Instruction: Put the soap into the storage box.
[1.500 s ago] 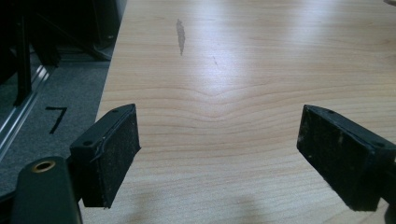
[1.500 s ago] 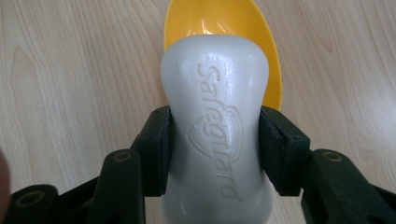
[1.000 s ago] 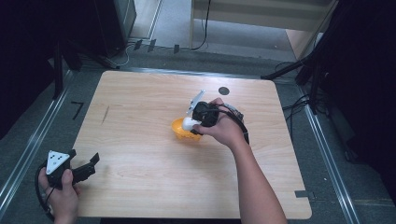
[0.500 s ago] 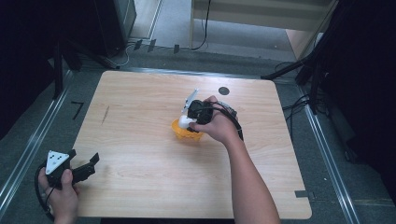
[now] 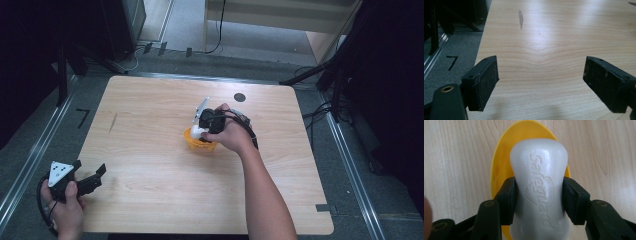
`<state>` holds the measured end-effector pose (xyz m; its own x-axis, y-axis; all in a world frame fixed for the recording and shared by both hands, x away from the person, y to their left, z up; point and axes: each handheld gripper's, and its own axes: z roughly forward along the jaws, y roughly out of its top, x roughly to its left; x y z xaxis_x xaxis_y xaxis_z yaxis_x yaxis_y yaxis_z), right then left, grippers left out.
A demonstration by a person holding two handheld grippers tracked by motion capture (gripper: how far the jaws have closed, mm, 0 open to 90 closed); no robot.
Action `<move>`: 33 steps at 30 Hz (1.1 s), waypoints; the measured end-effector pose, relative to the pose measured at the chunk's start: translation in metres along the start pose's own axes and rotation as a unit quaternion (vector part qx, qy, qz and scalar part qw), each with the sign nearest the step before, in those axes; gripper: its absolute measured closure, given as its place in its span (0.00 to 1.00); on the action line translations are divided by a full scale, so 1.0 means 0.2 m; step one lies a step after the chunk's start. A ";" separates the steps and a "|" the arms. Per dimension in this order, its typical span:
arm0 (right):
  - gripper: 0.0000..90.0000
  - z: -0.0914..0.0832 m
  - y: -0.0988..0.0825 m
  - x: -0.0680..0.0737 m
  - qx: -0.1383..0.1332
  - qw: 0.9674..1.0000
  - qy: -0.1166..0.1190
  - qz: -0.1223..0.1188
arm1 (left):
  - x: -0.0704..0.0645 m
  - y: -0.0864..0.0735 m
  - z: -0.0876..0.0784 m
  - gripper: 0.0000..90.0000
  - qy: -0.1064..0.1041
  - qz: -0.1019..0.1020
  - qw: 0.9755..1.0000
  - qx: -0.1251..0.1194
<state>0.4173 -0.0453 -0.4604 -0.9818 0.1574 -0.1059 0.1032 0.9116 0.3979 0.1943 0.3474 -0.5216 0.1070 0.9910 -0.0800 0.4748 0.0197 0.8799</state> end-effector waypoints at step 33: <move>0.41 -0.15 -0.17 0.00 -0.051 0.996 -0.028 0.072 | 0.00 0.00 0.00 0.15 0.002 0.001 1.000 0.000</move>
<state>0.4081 -0.0870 -0.4465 -0.9474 0.3069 -0.0913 0.2223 0.8357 0.5021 0.1948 0.3468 -0.5217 0.1057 0.9915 -0.0760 0.4751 0.0168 0.8798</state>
